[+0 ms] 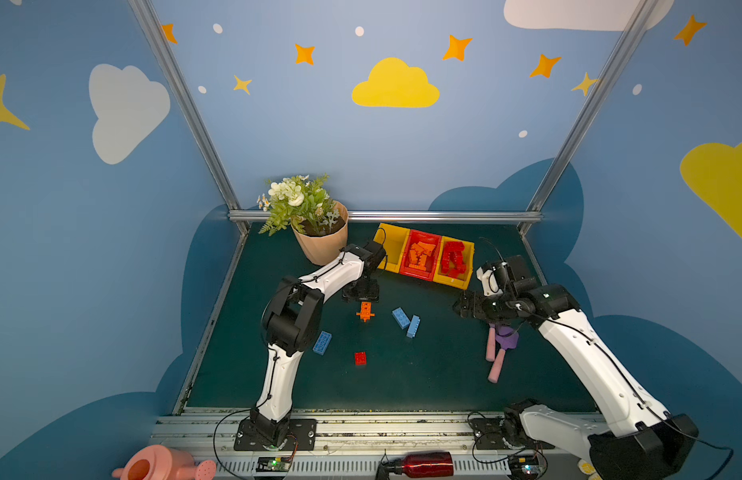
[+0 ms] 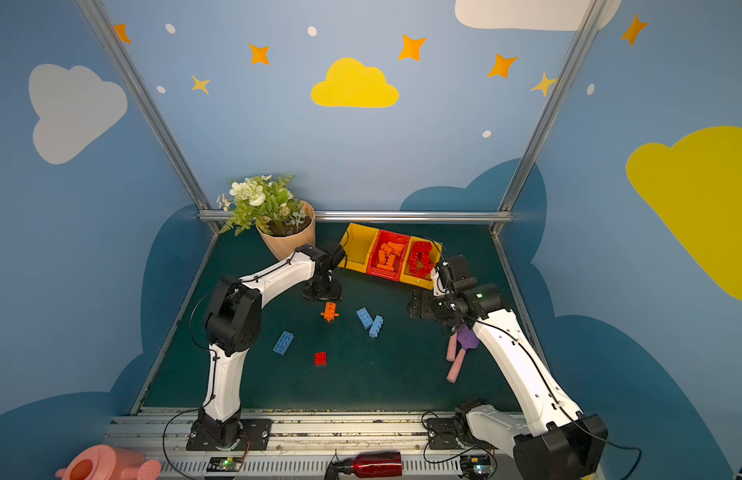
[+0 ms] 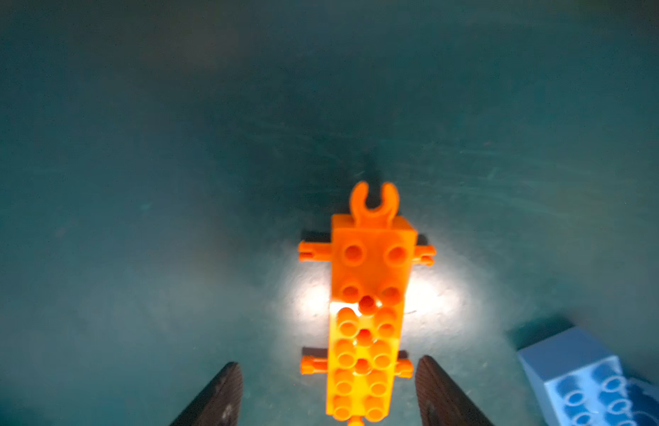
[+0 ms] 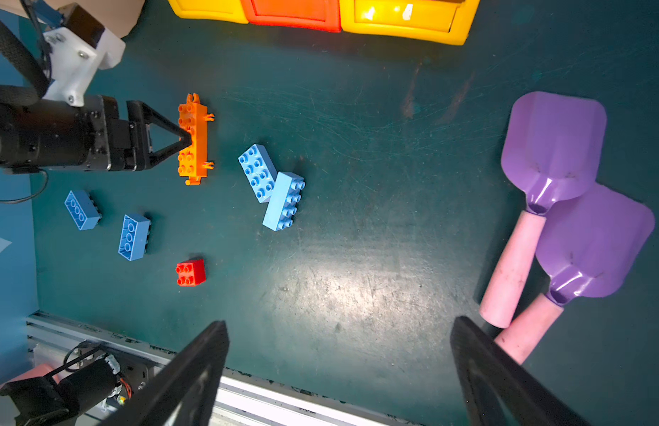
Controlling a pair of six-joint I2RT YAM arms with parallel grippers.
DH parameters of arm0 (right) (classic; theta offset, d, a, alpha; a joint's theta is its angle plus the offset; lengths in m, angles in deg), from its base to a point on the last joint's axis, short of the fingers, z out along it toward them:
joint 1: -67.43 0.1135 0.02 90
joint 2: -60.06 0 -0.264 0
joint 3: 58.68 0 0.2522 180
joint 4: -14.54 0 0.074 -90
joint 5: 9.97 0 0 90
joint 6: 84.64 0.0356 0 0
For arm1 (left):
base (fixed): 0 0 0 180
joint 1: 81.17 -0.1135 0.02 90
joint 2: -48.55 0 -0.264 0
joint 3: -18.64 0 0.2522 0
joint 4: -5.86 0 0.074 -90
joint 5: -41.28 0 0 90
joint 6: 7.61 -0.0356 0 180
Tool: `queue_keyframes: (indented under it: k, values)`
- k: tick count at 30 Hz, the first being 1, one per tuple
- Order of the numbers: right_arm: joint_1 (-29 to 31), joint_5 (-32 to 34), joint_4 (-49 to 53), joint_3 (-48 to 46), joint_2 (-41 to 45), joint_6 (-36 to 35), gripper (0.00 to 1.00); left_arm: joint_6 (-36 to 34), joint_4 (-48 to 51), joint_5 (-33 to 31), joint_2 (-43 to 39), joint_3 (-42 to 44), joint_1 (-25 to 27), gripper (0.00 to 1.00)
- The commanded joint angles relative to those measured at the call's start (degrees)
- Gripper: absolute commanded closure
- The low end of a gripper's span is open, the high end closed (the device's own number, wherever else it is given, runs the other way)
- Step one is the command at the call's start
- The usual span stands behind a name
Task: Sort the legos into containers by color
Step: 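Carry the orange brick into the red bin and open the left gripper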
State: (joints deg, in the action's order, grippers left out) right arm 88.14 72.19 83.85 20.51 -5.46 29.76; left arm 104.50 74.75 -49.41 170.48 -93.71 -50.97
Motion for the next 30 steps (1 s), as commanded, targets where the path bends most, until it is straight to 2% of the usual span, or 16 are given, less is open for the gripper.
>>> queue_keyframes:
  k: [1, 6, 11, 12, 16, 21, 25, 30]
  values:
    - [-0.2, -0.6, 0.6, 1.8, 0.4, -0.5, 0.08, 0.8, -1.1, 0.9, 0.9, -1.6, 0.3, 0.27]
    - [-0.3, 0.7, 1.9, 1.1, 2.3, -0.4, 0.08, 1.4, -0.9, 1.3, 3.3, -1.3, 0.9, 0.3]
    - [-0.6, 1.5, 2.4, -0.3, 4.2, 0.2, 0.08, 2.6, -2.7, 1.6, 4.5, 1.2, 1.0, 0.36]
    - [-0.5, 1.5, 2.4, -0.6, 4.6, 0.4, 0.08, 2.6, -2.7, 1.5, 4.7, 1.2, 0.9, 0.4]
    - [-0.9, 2.0, 3.0, -1.5, 6.0, 0.2, 0.08, 2.3, -0.2, 0.7, 6.0, -2.0, 0.9, 0.69]
    - [-1.9, 2.7, 3.4, -1.9, 7.3, -0.2, 0.08, 1.5, 5.7, 0.8, 6.9, -12.4, 1.5, 0.86]
    - [-2.8, 2.0, 3.6, -2.1, 8.0, -0.8, 0.08, -1.0, 11.1, 0.5, 10.0, -26.4, 2.3, 0.86]
    - [-4.1, 1.4, 4.2, -2.1, 8.6, -2.1, 0.08, -5.3, 13.3, 1.3, 19.7, -49.1, 3.2, 0.86]
